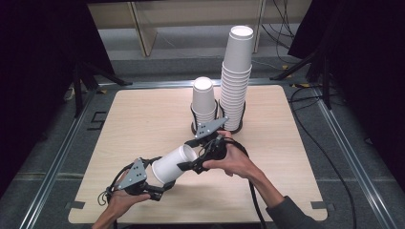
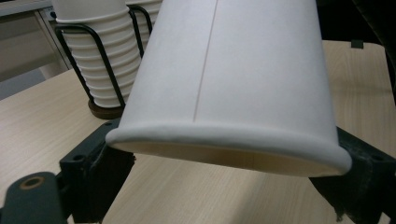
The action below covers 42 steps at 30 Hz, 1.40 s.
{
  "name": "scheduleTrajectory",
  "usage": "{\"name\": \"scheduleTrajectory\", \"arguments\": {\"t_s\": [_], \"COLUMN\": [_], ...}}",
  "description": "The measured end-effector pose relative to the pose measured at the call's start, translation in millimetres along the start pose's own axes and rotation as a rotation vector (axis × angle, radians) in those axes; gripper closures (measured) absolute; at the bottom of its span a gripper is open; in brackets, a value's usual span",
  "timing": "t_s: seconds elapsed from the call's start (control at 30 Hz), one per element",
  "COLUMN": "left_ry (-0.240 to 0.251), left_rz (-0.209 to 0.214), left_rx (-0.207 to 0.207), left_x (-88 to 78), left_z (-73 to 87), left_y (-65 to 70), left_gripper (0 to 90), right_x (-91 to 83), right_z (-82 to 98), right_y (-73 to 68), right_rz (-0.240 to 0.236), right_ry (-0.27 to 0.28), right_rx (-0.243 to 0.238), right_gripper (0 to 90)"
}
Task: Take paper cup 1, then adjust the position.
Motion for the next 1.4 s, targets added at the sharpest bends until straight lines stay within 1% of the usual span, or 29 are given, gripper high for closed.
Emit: {"name": "scheduleTrajectory", "arguments": {"t_s": [0.03,0.13,0.17,0.2,0.27,0.3,0.37,0.4,0.43,0.47,0.53,0.63,0.67,0.7,0.73,0.77,0.8,0.87,0.9,0.97,1.0,1.13,1.17,1.2,1.23,1.27,1.33,1.37,1.4], "left_ry": [0.003,-0.019,-0.012,-0.025,-0.024,-0.039,-0.032,-0.049,-0.05,-0.05,-0.061,-0.061,-0.063,-0.064,-0.064,-0.068,-0.076,-0.084,-0.087,-0.096,-0.104,-0.119,-0.122,-0.125,-0.12,-0.133,-0.132,-0.135,-0.132], "left_rz": [0.001,0.002,0.009,-0.002,0.001,-0.003,0.0,-0.004,-0.005,-0.005,0.001,0.011,0.013,0.017,0.02,0.023,0.023,0.022,0.022,0.023,0.021,0.031,0.035,0.04,0.047,0.049,0.053,0.056,0.055], "left_rx": [-0.003,0.02,0.019,0.026,0.022,0.024,0.021,0.033,0.039,0.039,0.042,0.038,0.045,0.042,0.046,0.052,0.059,0.063,0.068,0.063,0.073,0.074,0.075,0.082,0.081,0.089,0.09,0.088,0.088], "left_x": [0.8,0.4,1.3,0.5,0.8,0.2,1.5,0.7,1.1,1.1,0.9,1.7,1.9,2.1,2.2,1.9,1.4,0.9,0.6,0.5,0.3,0.2,0.2,0.2,0.6,-0.4,-0.6,-0.9,-0.9], "left_z": [0.1,0.9,0.9,1.2,1.3,2.1,2.4,3.0,3.5,3.5,3.6,3.9,4.2,4.4,4.4,4.5,4.3,3.7,3.5,4.1,4.7,5.6,5.6,5.6,5.3,5.3,5.3,5.4,5.5], "left_y": [0.7,0.3,0.4,-0.1,0.0,-0.3,0.2,-0.1,0.1,0.1,0.7,2.3,2.2,2.9,3.0,2.9,2.8,2.4,2.0,2.1,1.1,1.7,2.1,2.3,2.9,3.0,3.5,3.8,4.2], "left_gripper": [11.2,11.2,11.2,11.2,11.2,11.2,11.2,11.2,11.2,11.2,11.2,11.2,11.2,11.2,11.2,11.3,11.4,11.4,11.5,11.5,11.5,11.6,11.6,11.7,11.7,11.7,11.7,11.8,11.8], "right_x": [-0.5,-1.7,-2.7,-3.1,-4.0,-5.8,-6.4,-7.0,-8.3,-8.3,-8.5,-7.4,-7.0,-6.5,-6.5,-6.6,-6.3,-5.9,-5.5,-5.0,-4.4,-0.6,-0.6,0.0,0.0,0.9,2.7,3.8,4.7], "right_z": [0.4,1.6,2.0,1.9,2.2,1.2,1.0,0.9,1.3,1.3,2.4,2.4,2.3,3.7,3.7,4.2,4.5,4.6,4.1,4.5,4.6,5.8,5.8,8.0,8.0,8.2,9.5,10.3,9.9], "right_y": [0.8,2.8,2.4,1.9,0.8,0.0,-0.2,-0.6,-1.5,-1.5,-5.2,-7.6,-8.4,-11.5,-11.5,-11.4,-12.5,-14.5,-14.4,-16.3,-16.6,-21.2,-21.2,-24.5,-24.5,-24.9,-26.0,-26.9,-26.1], "right_rz": [0.005,0.012,0.012,0.017,0.026,0.038,0.048,0.052,0.078,0.078,0.087,0.113,0.115,0.144,0.144,0.161,0.17,0.166,0.165,0.179,0.183,0.2,0.2,0.222,0.222,0.217,0.218,0.227,0.229], "right_ry": [-0.002,-0.01,-0.019,-0.024,-0.035,-0.052,-0.056,-0.064,-0.096,-0.096,-0.13,-0.18,-0.188,-0.225,-0.225,-0.247,-0.26,-0.28,-0.296,-0.322,-0.334,-0.37,-0.37,-0.408,-0.408,-0.415,-0.448,-0.458,-0.472], "right_rx": [-0.005,-0.012,-0.019,-0.026,-0.022,-0.053,-0.06,-0.066,-0.095,-0.095,-0.106,-0.172,-0.177,-0.167,-0.167,-0.184,-0.188,-0.205,-0.233,-0.246,-0.261,-0.274,-0.274,-0.254,-0.254,-0.266,-0.289,-0.289,-0.314], "right_gripper": [17.4,17.9,18.5,18.6,18.6,18.6,18.6,18.6,18.6,18.6,18.7,18.5,18.5,18.5,18.5,18.4,18.5,18.5,18.5,18.4,18.5,18.4,18.4,17.9,17.9,17.9,17.8,17.8,17.8]}}
Point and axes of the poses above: each handheld gripper's, and its own axes: x roughly forward along the jaws, z roughly out of its underside, y roughly to its right, the point moved 5 cm from there along x, roughly forward along the jaws, and after that the axes turned 8 degrees about -z, right-handed, at the moved point
